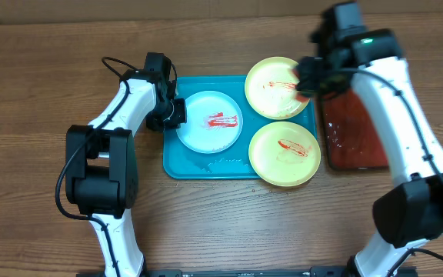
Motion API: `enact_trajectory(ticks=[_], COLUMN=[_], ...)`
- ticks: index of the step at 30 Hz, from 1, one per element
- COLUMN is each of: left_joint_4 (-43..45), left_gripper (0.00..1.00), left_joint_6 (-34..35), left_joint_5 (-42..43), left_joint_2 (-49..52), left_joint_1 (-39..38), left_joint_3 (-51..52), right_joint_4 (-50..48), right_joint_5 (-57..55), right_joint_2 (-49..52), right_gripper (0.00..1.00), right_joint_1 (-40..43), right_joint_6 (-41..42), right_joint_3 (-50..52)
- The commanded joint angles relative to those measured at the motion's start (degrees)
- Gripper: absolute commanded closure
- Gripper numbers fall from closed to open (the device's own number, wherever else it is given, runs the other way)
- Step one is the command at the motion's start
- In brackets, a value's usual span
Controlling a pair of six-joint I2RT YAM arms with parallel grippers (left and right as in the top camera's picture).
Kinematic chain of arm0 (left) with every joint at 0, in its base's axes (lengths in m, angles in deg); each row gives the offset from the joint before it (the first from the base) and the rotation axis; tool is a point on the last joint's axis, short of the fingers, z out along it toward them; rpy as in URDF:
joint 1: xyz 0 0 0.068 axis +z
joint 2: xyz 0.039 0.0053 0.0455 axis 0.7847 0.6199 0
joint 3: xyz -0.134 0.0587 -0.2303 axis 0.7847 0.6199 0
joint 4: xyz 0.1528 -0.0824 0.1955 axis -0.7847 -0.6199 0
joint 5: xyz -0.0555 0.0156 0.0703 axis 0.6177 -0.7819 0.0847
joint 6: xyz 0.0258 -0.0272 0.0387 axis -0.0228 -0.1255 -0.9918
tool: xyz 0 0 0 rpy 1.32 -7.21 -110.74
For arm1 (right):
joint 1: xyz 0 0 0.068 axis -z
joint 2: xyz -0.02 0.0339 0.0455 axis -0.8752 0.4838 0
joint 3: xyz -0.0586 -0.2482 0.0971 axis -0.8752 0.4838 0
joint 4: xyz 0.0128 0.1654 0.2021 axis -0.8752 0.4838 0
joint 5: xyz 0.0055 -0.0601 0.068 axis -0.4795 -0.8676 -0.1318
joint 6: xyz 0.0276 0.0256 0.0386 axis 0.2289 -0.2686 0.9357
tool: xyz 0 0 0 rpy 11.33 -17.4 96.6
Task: Clean dirty plates on tray and stack at the side
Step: 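Carry the sponge left over the white plate with right gripper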
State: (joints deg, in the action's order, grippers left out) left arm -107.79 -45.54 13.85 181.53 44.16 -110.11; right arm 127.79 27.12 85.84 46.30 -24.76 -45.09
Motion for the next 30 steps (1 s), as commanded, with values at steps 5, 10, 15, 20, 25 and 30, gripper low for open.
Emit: enact_trajectory(ticks=[5,10,15,20,25,30], left_joint_4=[-0.7,-0.72,-0.7,-0.72,-0.74,-0.74], left_gripper=[0.96,0.96,0.96,0.96,0.96,0.96], left_joint_6=[0.13,0.13,0.11,0.13,0.11,0.11], left_joint_5=[-0.87,-0.87,-0.87,-0.87,-0.9,-0.87], left_joint_2=[0.81,0.81,0.81,0.81,0.81,0.81], left_joint_1=[-0.48,-0.48,-0.48,-0.48,-0.48,-0.48], left_joint_3=[0.83,0.83,0.83,0.83,0.83,0.83], right_joint_4=[-6.21,-6.49,-4.74,-4.24,-4.7,-5.14], right_joint_5=[4.96,5.22,5.14,5.11,5.14,4.7], right_joint_2=[2.19,7.28,13.35,17.88,21.53,24.46], right_gripper=[0.96,0.96,0.96,0.96,0.96,0.96], right_joint_1=[-8.33,-11.72,-12.5,-12.63,-13.25,-14.8], right_joint_6=[4.39,5.35,5.38,5.99,5.9,6.69], right_joint_3=[-1.64,-3.85,-9.16,-9.35,-9.35,-9.35])
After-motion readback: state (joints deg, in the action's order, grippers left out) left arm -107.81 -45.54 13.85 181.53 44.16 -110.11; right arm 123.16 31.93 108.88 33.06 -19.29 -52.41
